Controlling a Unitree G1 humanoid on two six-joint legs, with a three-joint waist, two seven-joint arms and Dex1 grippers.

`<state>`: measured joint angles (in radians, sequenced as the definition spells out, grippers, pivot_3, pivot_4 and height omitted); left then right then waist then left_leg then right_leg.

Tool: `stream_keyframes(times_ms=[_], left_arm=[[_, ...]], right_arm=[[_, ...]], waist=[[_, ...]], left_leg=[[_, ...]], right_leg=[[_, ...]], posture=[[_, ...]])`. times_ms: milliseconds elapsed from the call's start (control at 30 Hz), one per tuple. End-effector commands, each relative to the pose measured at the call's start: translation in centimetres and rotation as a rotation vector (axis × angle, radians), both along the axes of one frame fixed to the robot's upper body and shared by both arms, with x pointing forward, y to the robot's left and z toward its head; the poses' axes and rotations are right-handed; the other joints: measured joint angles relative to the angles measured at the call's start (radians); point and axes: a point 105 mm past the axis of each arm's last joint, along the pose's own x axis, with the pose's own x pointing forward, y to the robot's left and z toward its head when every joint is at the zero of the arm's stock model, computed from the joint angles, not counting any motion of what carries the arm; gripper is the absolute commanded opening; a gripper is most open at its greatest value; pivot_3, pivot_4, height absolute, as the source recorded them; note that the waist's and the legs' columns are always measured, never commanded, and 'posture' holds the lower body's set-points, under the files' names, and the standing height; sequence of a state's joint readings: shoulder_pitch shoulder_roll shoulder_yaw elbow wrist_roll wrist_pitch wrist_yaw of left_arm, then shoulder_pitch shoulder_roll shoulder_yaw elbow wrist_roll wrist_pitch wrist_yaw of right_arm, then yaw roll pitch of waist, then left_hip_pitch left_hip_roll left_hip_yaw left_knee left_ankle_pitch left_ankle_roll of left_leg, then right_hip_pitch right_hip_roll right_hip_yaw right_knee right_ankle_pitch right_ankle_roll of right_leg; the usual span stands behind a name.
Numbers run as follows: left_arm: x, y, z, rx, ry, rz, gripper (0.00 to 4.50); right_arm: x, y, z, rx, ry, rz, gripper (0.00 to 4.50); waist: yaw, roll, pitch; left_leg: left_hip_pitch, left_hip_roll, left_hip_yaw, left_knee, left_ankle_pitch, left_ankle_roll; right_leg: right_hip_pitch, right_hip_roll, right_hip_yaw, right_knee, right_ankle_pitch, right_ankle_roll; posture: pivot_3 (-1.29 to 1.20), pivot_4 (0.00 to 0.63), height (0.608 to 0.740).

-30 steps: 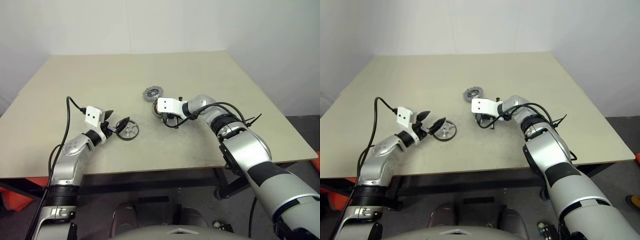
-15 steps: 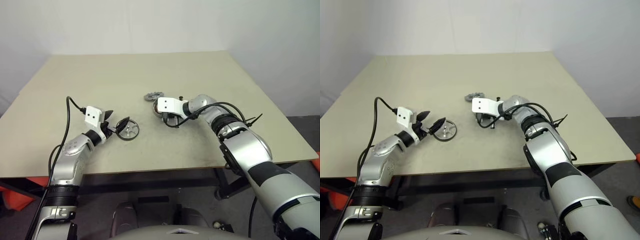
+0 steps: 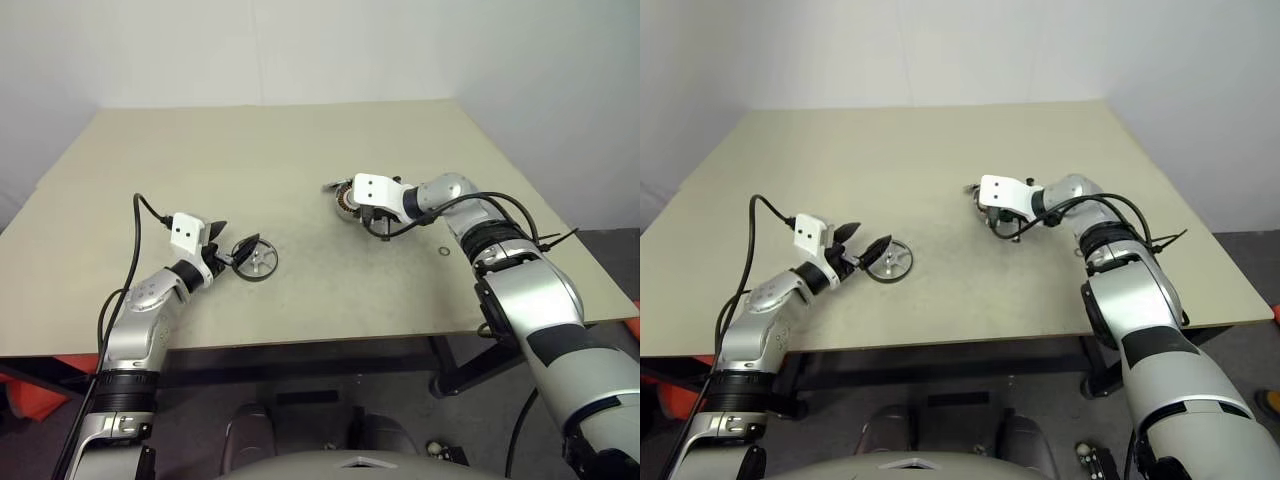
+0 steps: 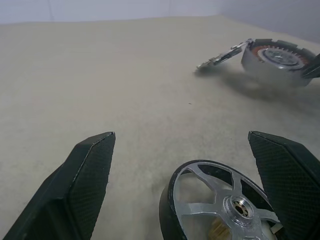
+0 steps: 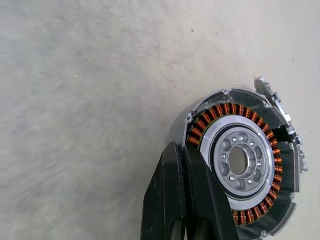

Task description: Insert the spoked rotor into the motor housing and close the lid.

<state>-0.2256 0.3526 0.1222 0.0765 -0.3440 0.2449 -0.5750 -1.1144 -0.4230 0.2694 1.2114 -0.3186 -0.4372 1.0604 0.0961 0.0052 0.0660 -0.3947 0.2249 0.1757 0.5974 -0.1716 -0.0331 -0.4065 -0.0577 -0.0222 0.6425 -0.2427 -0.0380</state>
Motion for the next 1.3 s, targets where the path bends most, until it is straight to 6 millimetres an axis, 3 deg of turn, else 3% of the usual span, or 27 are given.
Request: stream_keyframes(times_ms=[33,500,800,1300], left_arm=[[0.1,0.0,0.9,0.005,-0.04,0.002,4.5],[0.2,0.0,0.8,0.01,-0.034,-0.012,4.5],[0.3,0.0,0.7,0.017,-0.029,-0.014,4.5],[0.3,0.5,0.7,0.022,-0.032,0.001,4.5]], right_arm=[[-0.7,0.3,2.5,0.096,-0.046,0.077,0.04],[-4.7,-2.7,0.1,0.128,0.061,0.022,0.04],[-6.8,-1.1,-0.8,0.15,0.102,0.05,0.04],[-7.9,0.0,-3.0,0.128,0.191,0.066,0.04]], waist=[[0.0,0.0,0.0],[0.005,0.0,0.0],[0.006,0.0,0.0],[0.003,0.0,0.0]], left_leg=[[0.0,0.0,0.0,0.0,0.0,0.0],[0.001,0.0,-0.001,0.001,0.0,0.001],[0.003,0.0,-0.001,0.001,0.0,0.0],[0.007,0.0,-0.001,0.001,0.001,0.0]], right_leg=[[0.0,0.0,0.0,0.0,0.0,0.0],[0.002,0.0,0.0,0.0,0.0,0.0],[0.003,0.0,0.0,0.0,0.0,0.0],[0.007,0.0,0.0,0.0,0.0,0.0]], posture=[[0.0,0.0,0.74],[0.0,0.0,0.74],[0.0,0.0,0.74],[0.0,0.0,0.74]])
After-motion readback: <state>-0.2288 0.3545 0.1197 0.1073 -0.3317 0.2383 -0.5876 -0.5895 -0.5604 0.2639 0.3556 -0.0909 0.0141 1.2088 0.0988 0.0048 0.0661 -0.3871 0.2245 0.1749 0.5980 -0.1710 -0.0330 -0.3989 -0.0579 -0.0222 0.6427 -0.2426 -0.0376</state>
